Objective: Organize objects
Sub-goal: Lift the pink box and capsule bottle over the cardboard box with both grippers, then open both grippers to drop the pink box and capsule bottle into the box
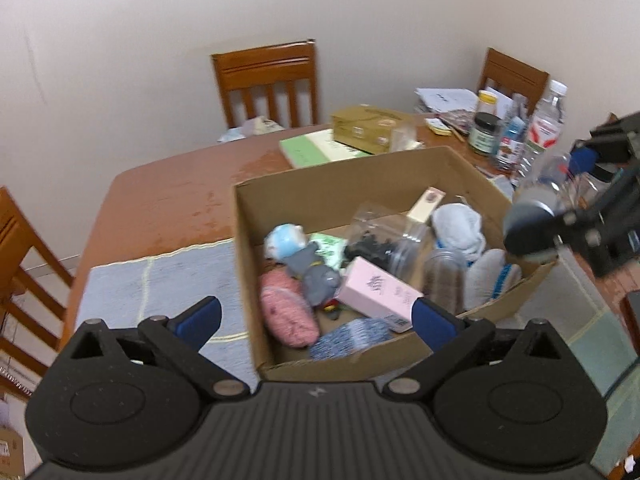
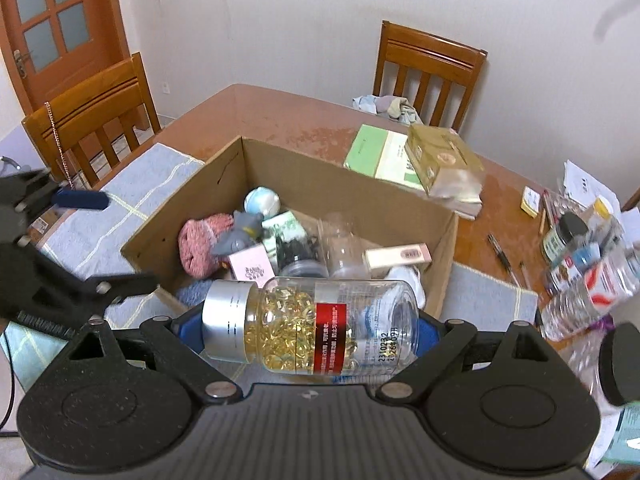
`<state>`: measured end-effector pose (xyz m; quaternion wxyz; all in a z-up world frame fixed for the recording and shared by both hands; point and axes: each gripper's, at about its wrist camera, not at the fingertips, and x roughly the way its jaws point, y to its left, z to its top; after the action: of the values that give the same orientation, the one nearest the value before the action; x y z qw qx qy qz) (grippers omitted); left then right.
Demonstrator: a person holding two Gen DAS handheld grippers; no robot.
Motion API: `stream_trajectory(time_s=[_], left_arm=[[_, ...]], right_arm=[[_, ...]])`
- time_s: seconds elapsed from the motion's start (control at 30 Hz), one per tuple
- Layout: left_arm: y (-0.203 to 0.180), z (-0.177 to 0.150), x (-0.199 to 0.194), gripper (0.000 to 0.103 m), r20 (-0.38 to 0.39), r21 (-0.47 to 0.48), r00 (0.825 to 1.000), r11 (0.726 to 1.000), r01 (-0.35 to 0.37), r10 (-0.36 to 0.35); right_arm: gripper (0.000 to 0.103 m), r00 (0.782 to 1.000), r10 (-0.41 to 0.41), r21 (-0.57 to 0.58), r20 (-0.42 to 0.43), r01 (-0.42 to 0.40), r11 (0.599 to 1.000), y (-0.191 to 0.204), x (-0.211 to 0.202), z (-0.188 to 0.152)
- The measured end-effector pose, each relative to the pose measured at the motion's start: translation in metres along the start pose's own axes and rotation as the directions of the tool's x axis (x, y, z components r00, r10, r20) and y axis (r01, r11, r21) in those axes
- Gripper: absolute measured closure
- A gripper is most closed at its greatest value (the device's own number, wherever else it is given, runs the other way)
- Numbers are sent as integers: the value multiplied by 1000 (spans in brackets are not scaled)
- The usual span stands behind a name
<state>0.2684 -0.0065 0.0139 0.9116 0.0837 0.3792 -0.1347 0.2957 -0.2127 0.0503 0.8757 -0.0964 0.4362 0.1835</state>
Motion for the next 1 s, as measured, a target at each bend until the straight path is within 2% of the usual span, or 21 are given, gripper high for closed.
stream_trajectory(time_s=[0.2, 0.37, 0.53, 0.6, 0.73, 0.9, 1.0], left_arm=[[15, -12, -4, 1, 13, -63, 997, 995, -76, 77], [21, -24, -10, 1, 18, -70, 988, 986, -151, 152], [34, -30, -17, 1, 10, -139, 986, 976, -164, 167], [38, -31, -20, 1, 9, -162, 981, 968, -192, 196], [44, -34, -21, 1, -2, -177, 971, 955, -237, 241], [46, -38, -21, 1, -26, -207, 965, 943, -260, 260], [45, -37, -22, 1, -35, -218, 965, 941, -261, 259]], right_arm=[[7, 1000, 20, -29, 0, -20, 999, 3, 22, 31], [7, 999, 34, -54, -13, -34, 998, 8, 53, 60], [7, 998, 45, -89, -33, -48, 995, 14, 83, 80], [7, 998, 50, -107, -41, -54, 993, 16, 92, 86], [7, 997, 55, -140, -59, -63, 988, 21, 109, 95], [6, 995, 54, -150, -79, -66, 987, 22, 132, 103], [0, 997, 41, -143, -60, -49, 988, 21, 136, 104]])
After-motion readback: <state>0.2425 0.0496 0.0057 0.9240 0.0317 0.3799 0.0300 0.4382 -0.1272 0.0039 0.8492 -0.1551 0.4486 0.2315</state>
